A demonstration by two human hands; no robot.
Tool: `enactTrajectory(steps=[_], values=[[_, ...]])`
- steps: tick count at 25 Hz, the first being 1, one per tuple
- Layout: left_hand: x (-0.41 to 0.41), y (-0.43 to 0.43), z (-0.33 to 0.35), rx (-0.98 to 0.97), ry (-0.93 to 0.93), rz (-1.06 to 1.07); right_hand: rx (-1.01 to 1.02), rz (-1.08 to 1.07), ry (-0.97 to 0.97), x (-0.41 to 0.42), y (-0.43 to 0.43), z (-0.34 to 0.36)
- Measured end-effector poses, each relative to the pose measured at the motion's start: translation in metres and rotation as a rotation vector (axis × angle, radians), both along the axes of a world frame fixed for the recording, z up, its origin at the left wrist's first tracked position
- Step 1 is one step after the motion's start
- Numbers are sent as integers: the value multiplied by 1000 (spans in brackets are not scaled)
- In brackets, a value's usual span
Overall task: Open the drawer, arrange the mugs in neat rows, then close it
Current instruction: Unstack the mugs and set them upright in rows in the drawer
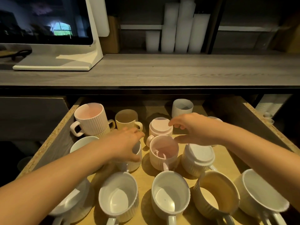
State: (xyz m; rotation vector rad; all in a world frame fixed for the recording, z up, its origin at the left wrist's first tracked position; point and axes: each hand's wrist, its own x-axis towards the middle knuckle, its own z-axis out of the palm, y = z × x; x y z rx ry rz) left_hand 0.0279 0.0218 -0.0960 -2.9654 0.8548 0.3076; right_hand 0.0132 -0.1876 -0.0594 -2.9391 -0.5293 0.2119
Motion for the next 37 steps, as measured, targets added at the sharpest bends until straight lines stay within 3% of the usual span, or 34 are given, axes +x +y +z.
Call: enactTrajectory(steps=[5, 10, 14, 18, 24, 29, 32, 37], values=[[-10, -50, 14, -181, -104, -181, -374, -73, 141, -1, -20, -2], [4, -93, 9, -108, -45, -238, -346, -173, 246, -7, -31, -22], [4, -106, 1, -87, -10, -220, -400, -79, 266, -10, -31, -29], [4, -93, -6, -189, 44, -165, -390, -20, 218, -9, -30, -34], [10, -72, -4, -310, 119, -90, 60, -260, 218, -3, -57, -5], [10, -73, -7, -574, 110, -112, 551, -188, 287, -6, -79, 17], [8, -75, -8, -788, 69, -147, 717, -136, 347, -7, -81, 16], [9, -74, -3, -870, -27, -195, 795, -99, 457, -6, -83, 16]])
